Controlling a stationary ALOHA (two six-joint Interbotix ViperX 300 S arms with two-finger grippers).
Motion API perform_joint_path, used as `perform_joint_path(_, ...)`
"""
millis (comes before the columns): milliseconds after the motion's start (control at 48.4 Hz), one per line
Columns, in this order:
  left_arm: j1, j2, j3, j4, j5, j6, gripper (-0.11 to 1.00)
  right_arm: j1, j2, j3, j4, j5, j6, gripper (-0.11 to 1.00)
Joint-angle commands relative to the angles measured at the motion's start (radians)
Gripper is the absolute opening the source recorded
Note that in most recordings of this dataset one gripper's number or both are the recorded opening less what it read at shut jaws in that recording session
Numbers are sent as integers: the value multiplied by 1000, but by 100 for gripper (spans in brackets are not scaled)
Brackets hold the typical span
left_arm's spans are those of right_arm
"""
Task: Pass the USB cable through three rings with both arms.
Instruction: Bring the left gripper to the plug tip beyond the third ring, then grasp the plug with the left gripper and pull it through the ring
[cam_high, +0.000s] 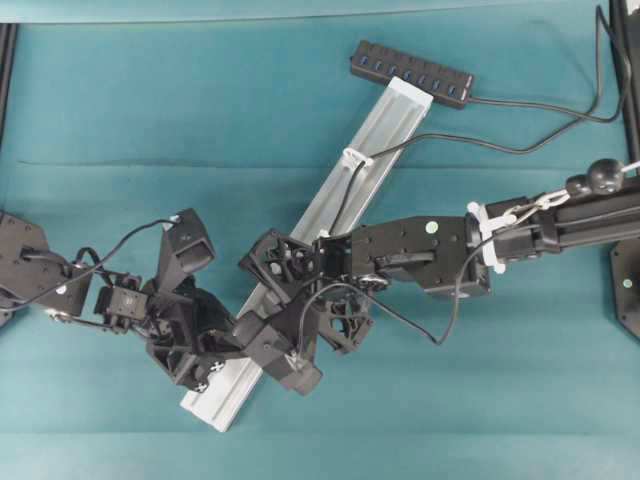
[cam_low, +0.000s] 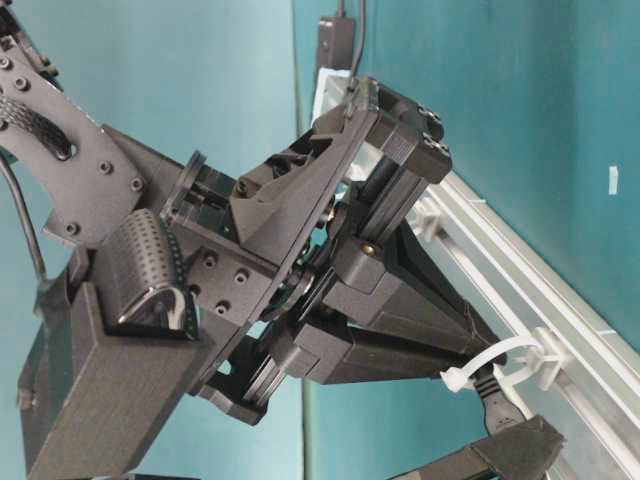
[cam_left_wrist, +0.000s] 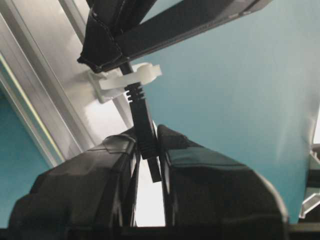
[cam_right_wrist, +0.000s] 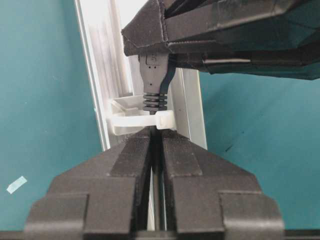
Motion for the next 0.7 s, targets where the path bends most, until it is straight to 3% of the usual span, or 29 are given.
perform_joint_path(0, -2, -17, -9, 3, -8, -8, 11, 3, 2, -6, 3, -9, 14, 8)
perform_joint_path(165, -3, -18, 0, 3, -9, -29, 11, 8, 0, -8, 3, 3, 14, 8)
perform_joint_path(227, -3, -21, 6, 2, -9, -37, 11, 8, -2, -9, 3, 9, 15, 13)
perform_joint_path(289, -2, -25, 11, 3, -9, -41, 11, 8, -2, -12, 3, 12, 15, 25)
perform_joint_path(372, -3, -31, 15, 3, -9, -46, 11, 8, -5, -14, 5, 15, 23, 49)
perform_joint_path(537, -2, -41, 15, 3, -9, -60, 11, -6, -21, -8, 3, 9, 112, 90)
perform_joint_path(681, -23, -72, 25, 3, -3, -87, 11, -37, -55, 8, 3, -2, 227, 86)
